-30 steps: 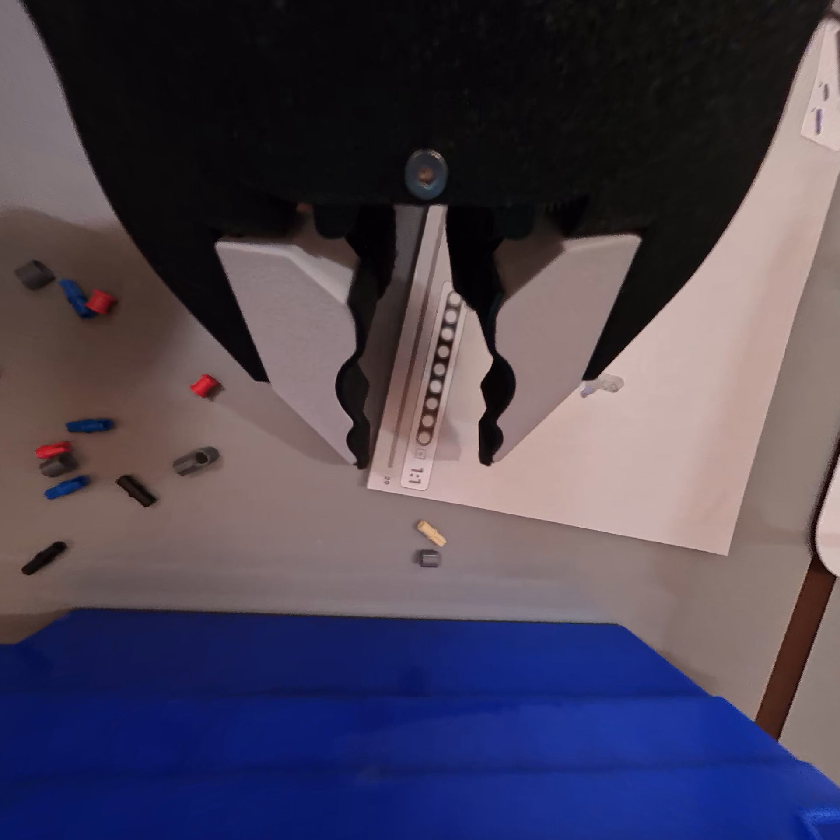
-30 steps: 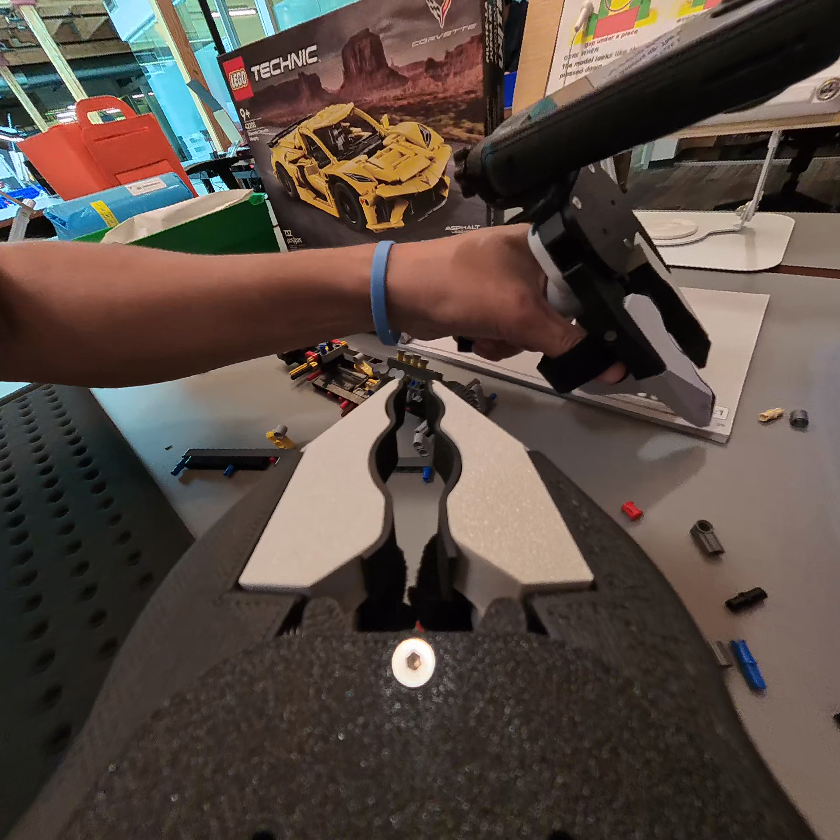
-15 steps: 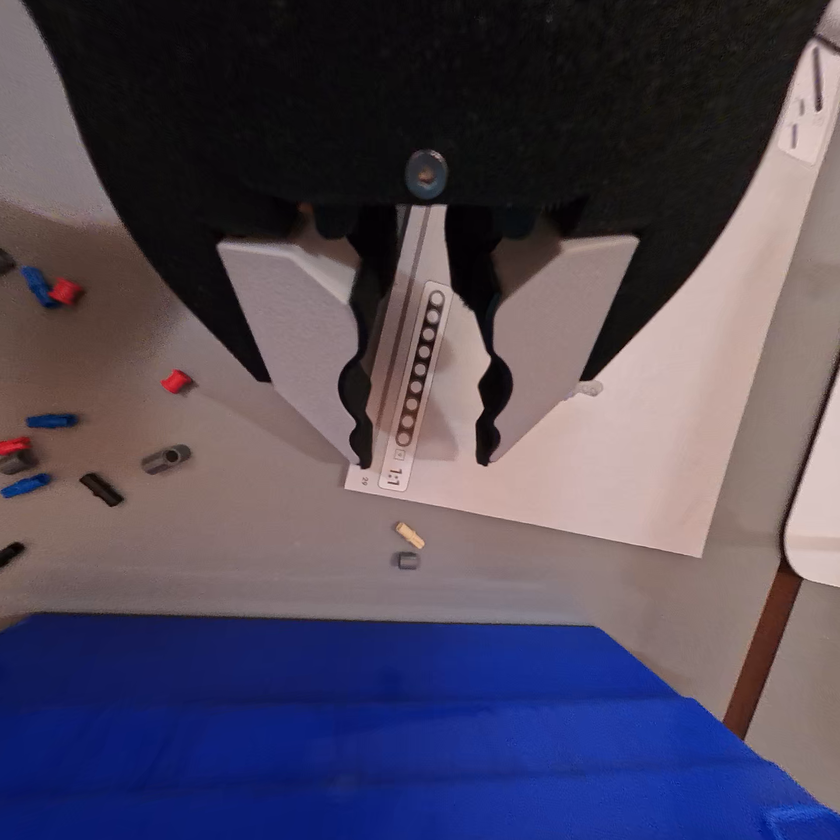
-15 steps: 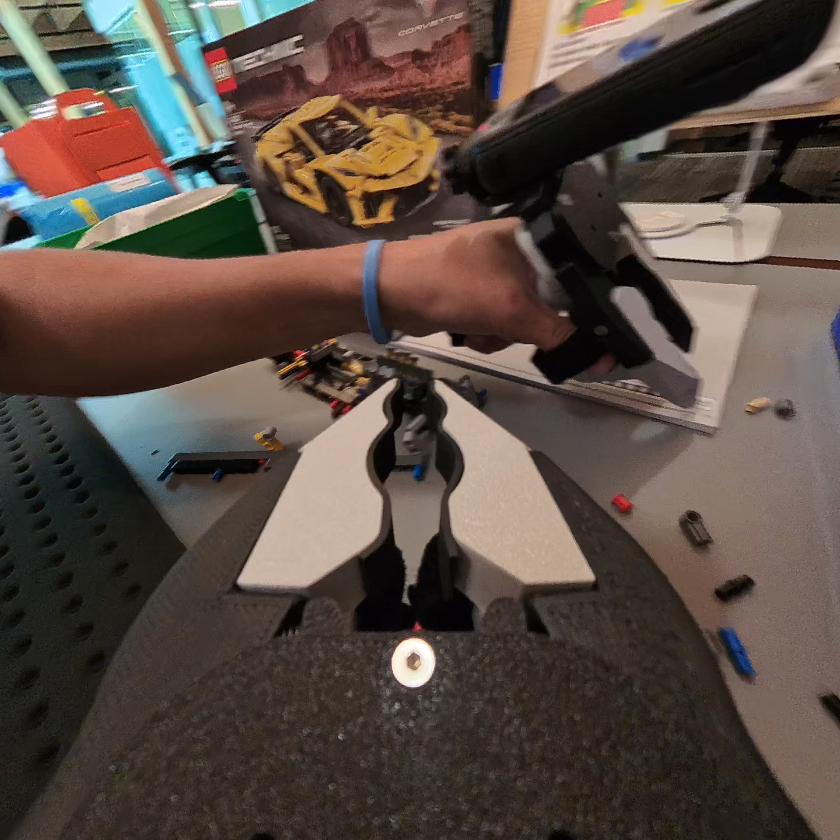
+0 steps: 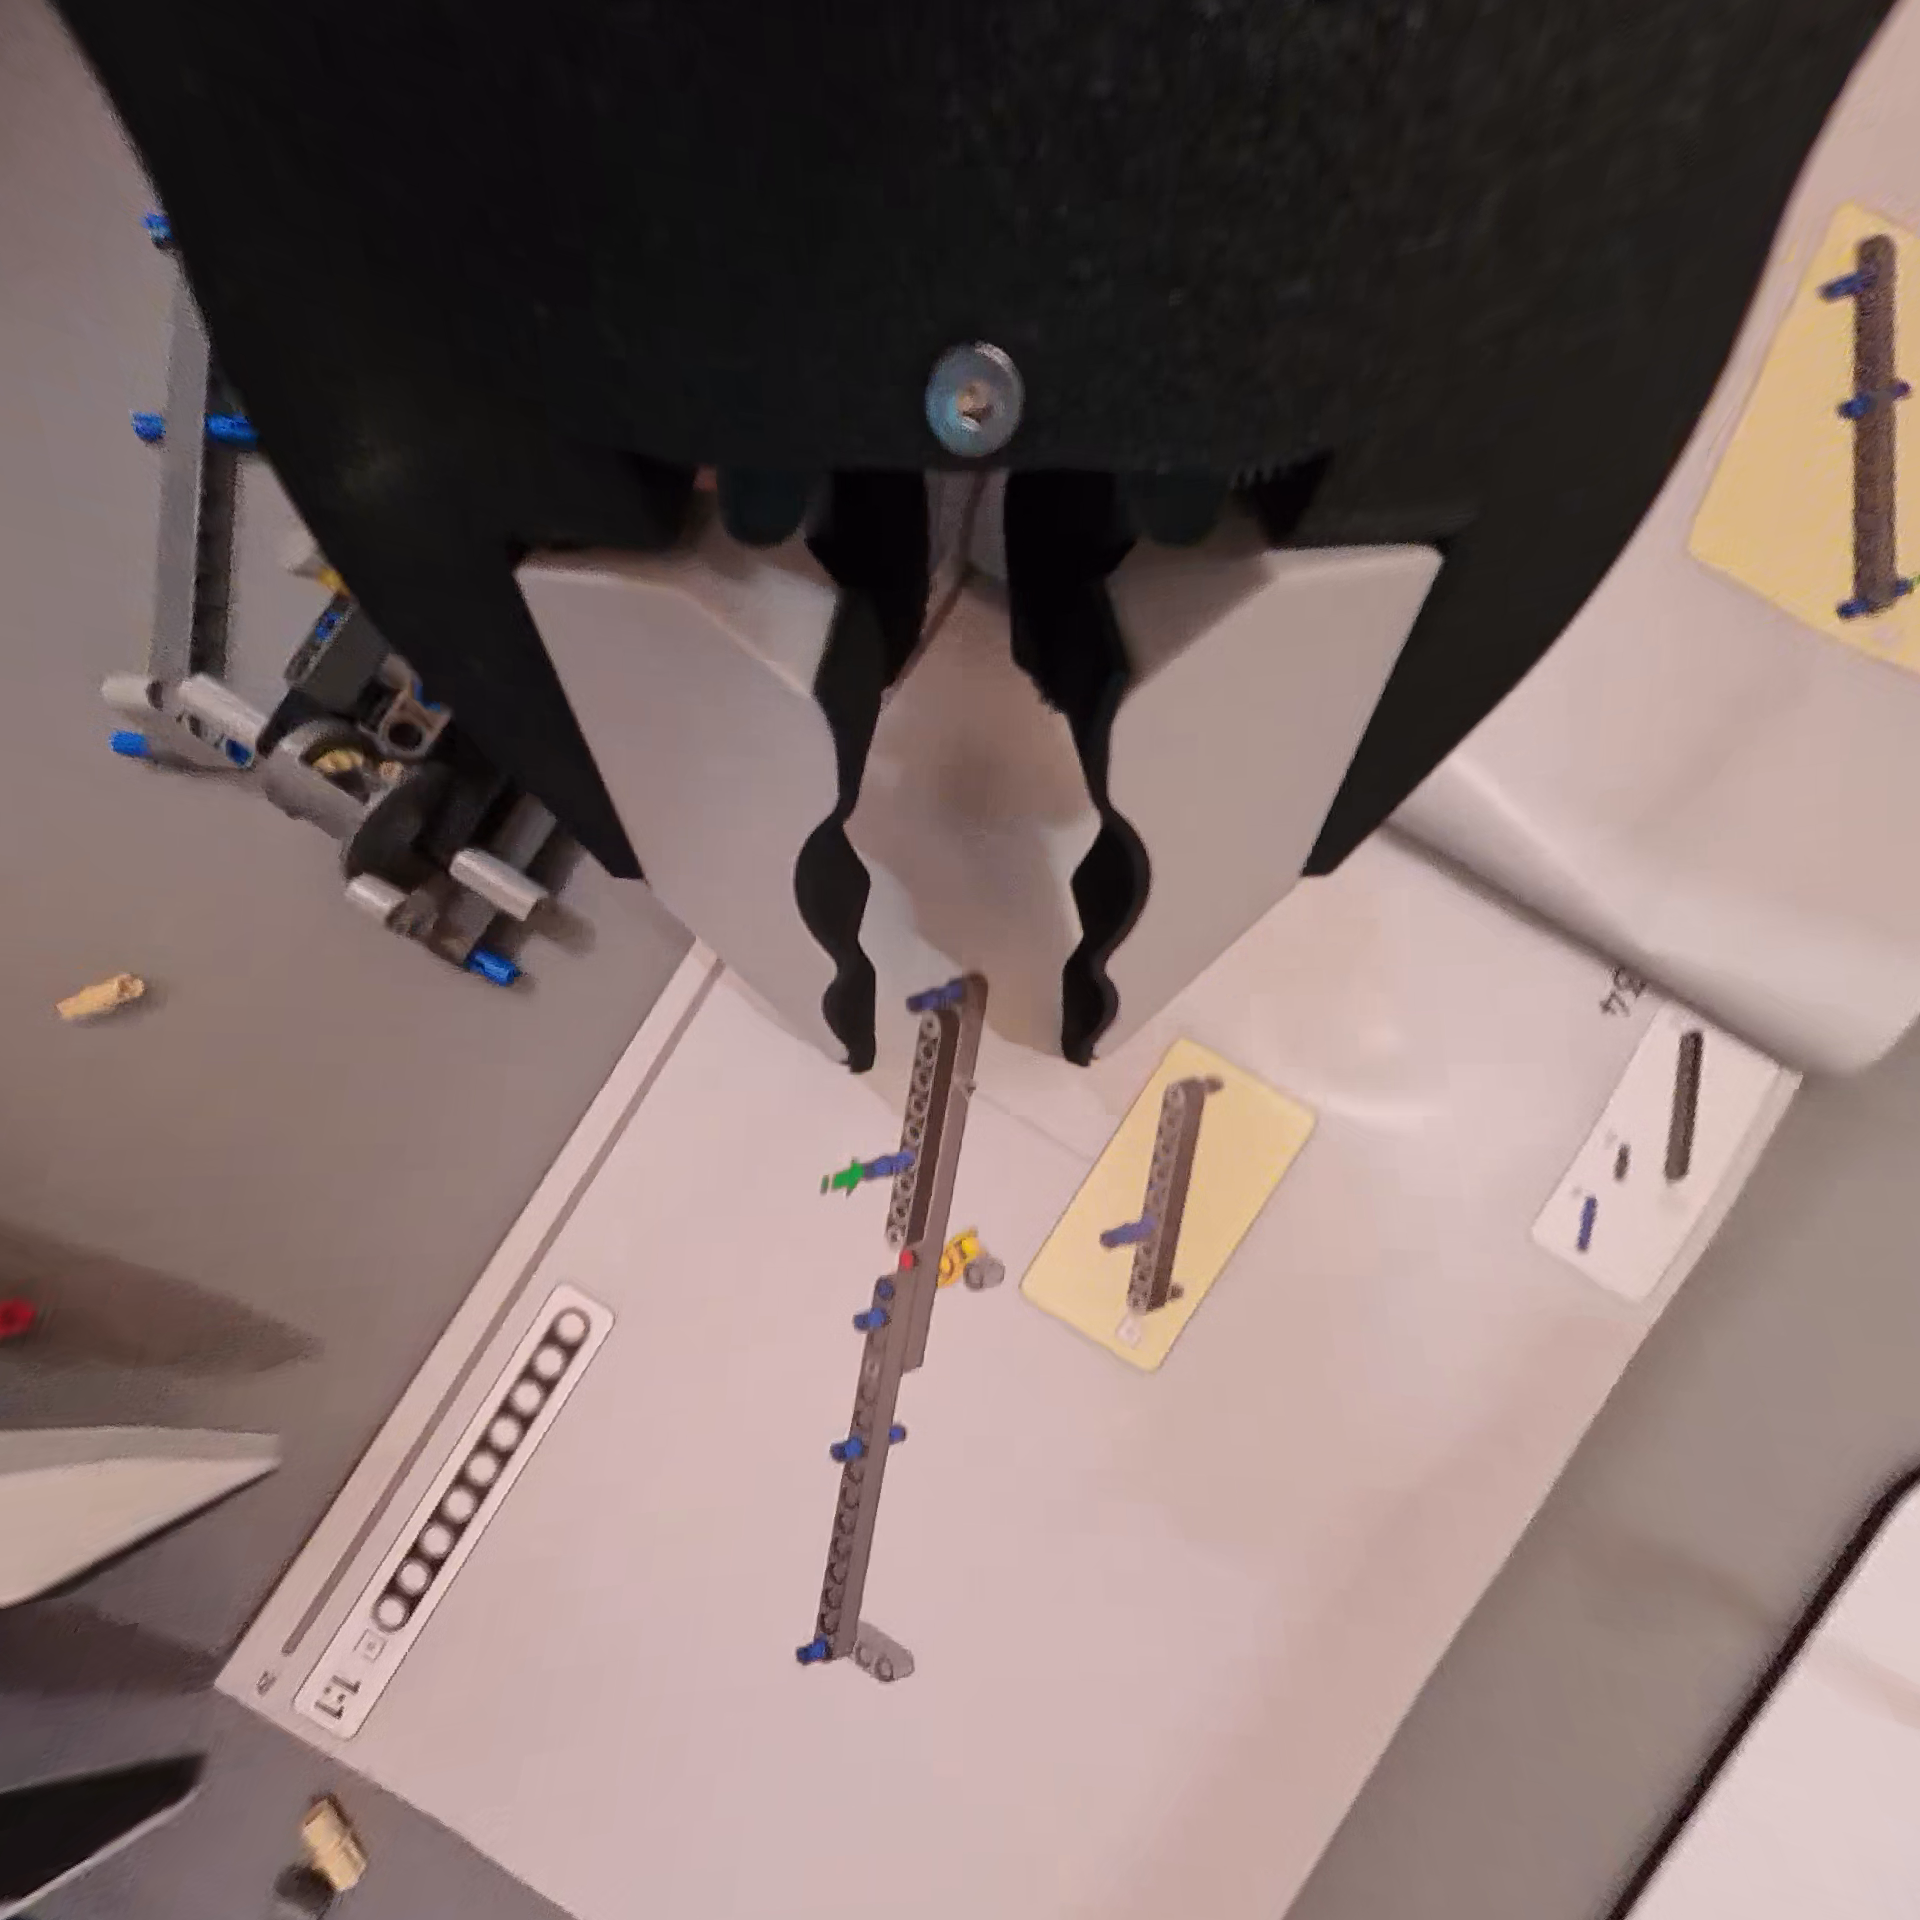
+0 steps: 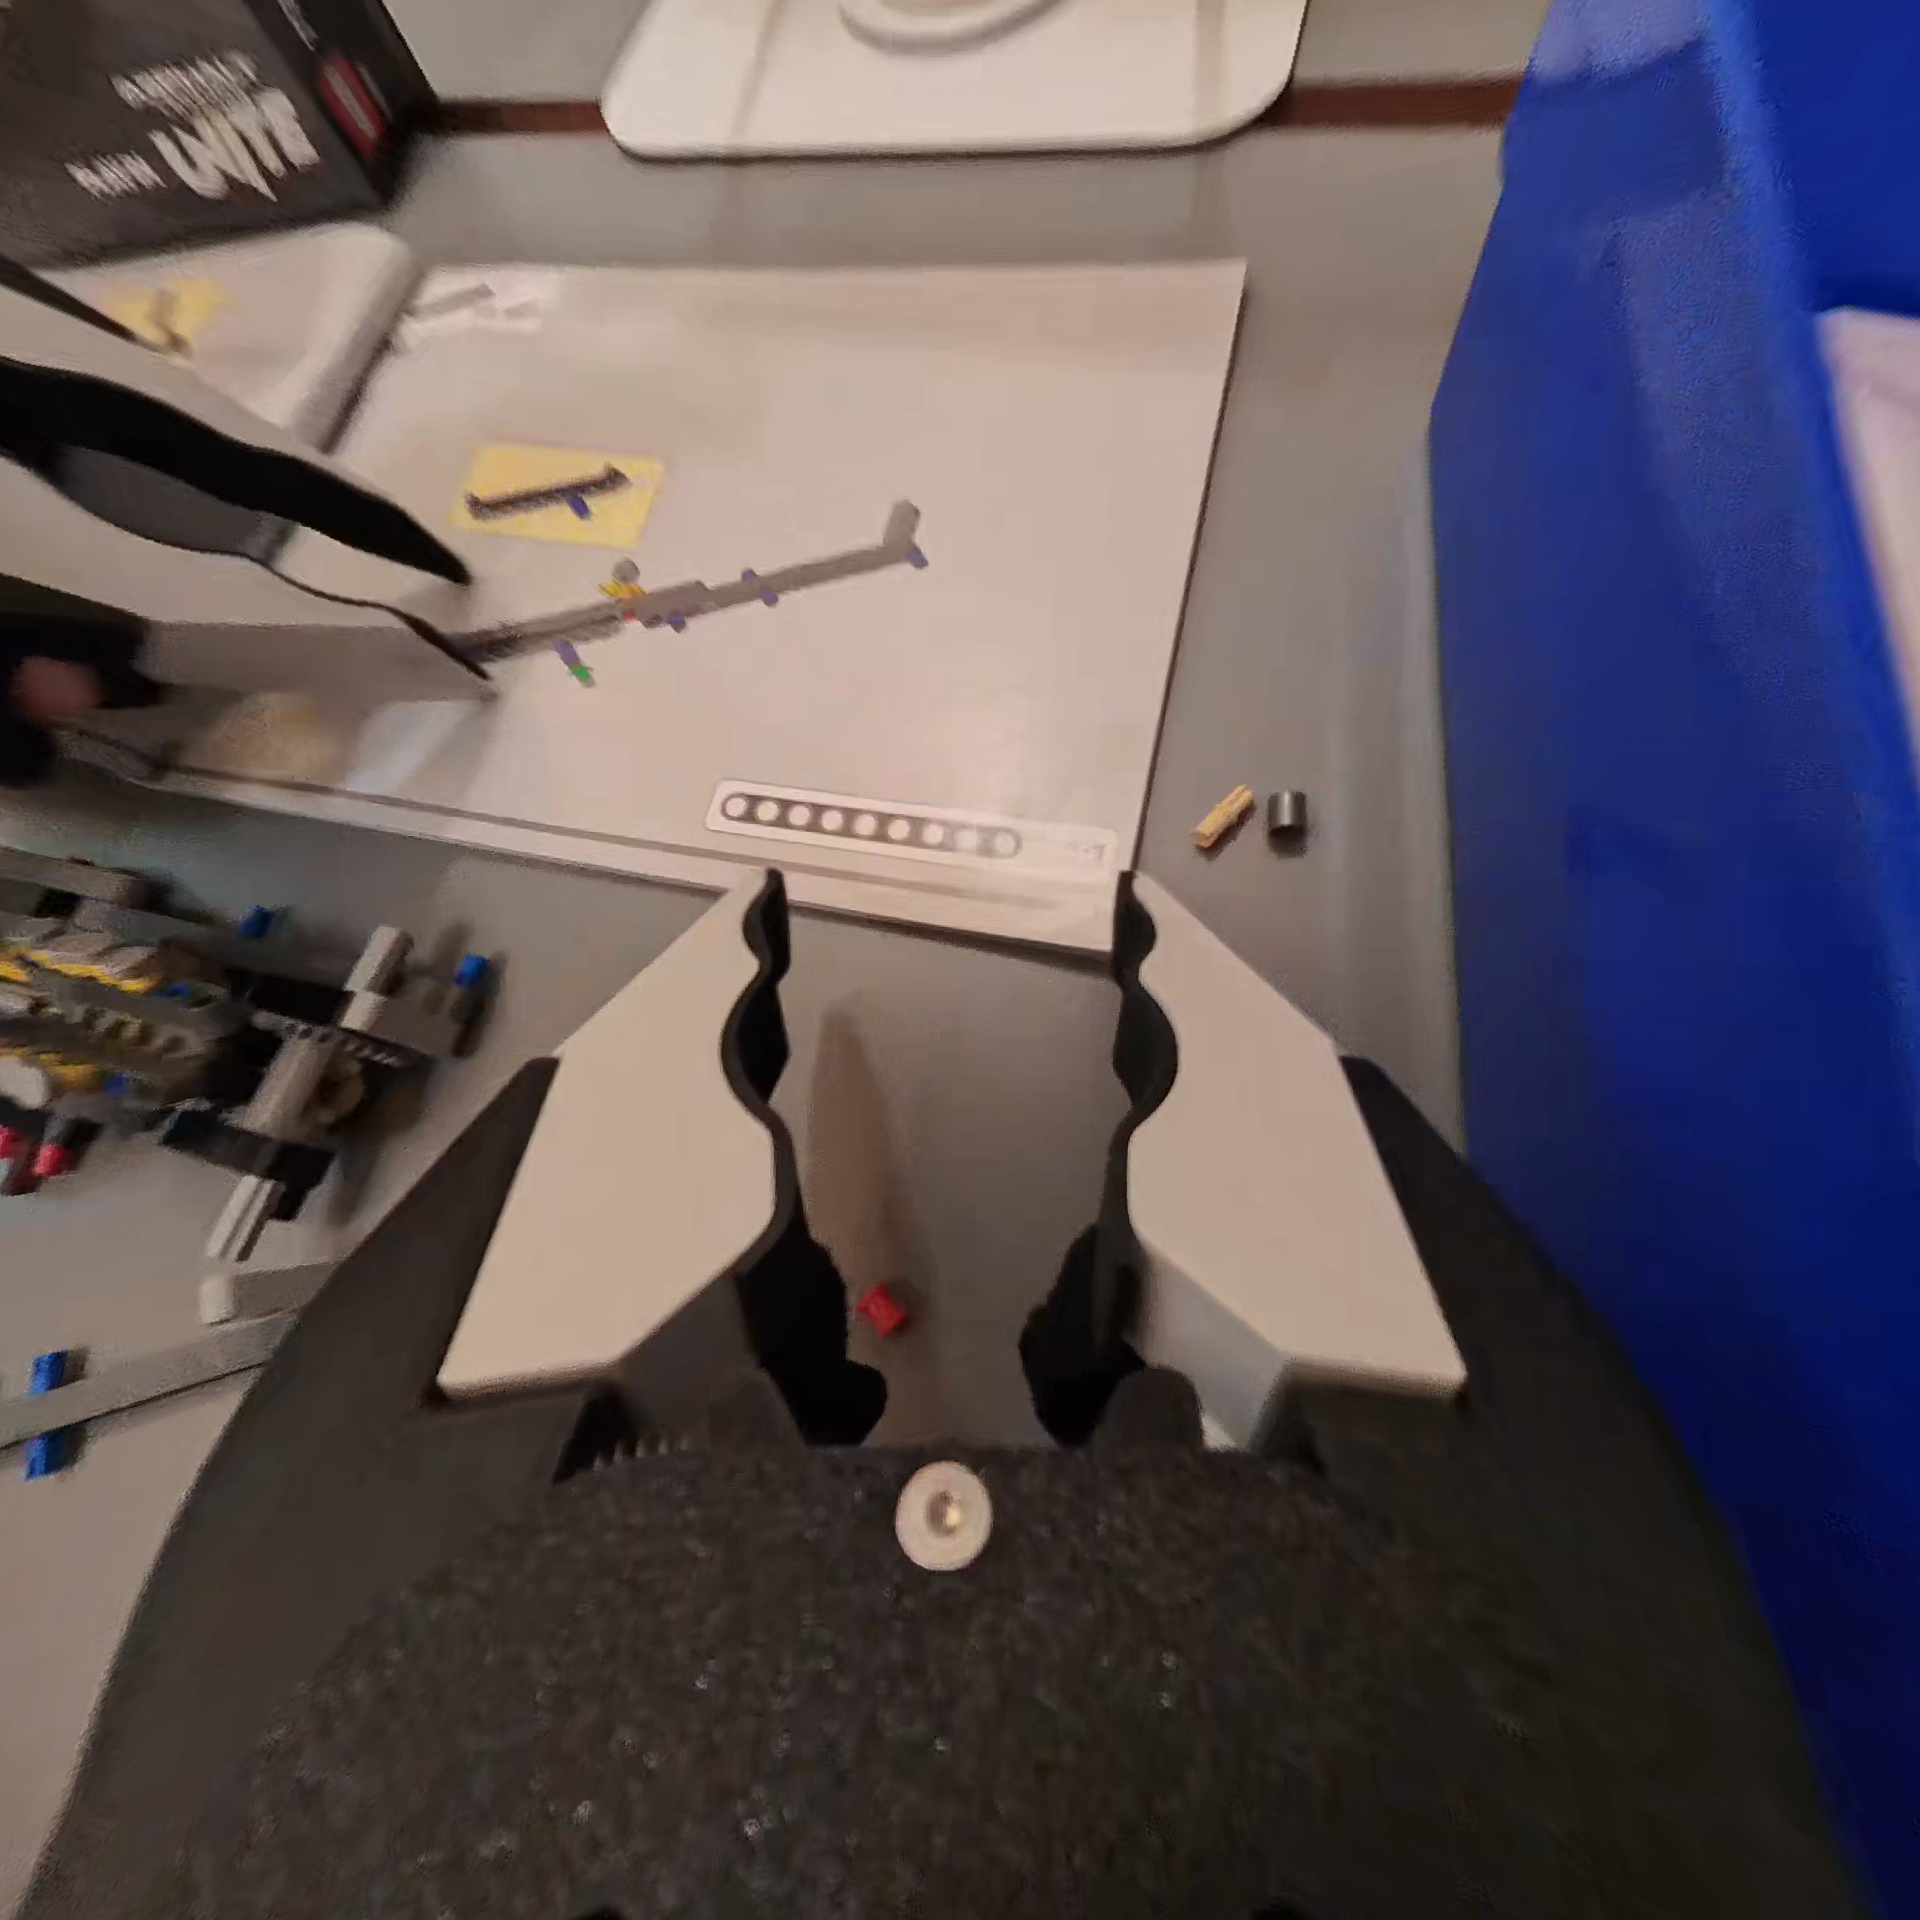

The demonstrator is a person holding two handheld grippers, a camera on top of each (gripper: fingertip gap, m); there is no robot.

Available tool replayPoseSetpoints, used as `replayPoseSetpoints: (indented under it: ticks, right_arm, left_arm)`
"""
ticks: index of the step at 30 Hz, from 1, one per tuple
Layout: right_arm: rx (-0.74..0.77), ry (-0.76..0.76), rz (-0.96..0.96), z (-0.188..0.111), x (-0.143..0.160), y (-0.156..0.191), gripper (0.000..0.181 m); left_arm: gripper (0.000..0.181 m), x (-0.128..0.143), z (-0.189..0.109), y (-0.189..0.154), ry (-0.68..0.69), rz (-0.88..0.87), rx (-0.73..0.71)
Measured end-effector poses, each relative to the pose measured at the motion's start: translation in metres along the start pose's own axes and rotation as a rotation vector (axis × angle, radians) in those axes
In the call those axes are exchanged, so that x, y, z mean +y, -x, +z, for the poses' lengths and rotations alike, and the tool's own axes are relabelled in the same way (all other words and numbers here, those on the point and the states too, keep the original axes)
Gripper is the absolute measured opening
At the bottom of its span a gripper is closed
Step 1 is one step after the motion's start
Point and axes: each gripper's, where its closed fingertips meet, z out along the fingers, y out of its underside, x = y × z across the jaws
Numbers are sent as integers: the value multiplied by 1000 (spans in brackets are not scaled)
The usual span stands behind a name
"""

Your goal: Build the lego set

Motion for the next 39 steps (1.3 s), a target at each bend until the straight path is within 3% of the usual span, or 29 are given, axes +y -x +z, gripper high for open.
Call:
replayPoseSetpoints:
  ticks: [11,22,28,32,36,38,39]
  right_arm:
    - [84,99,4,14,12,-5,61]
    - [130,55,-3,7,5,-5,55]
    - [117,28,114,5,5,-14,34]
    - [34,-131,147,-4,-19,-3,15]
    - [21,7,190,12,1,-2,30]
    - [10,-1,208,15,2,0,29]
    - [8,-2,204,16,0,2,20]
  left_arm:
    - [42,6,-3,-3,-44,-10,7]
    - [43,7,-4,-5,-52,-12,17]
    - [37,8,-4,-3,-53,-15,19]
    - [37,9,-2,-2,-48,5,0]
    - [35,9,-2,-1,-53,-4,0]
    - [35,9,-2,-1,-58,-10,6]
    - [35,9,-3,-1,-59,-15,11]
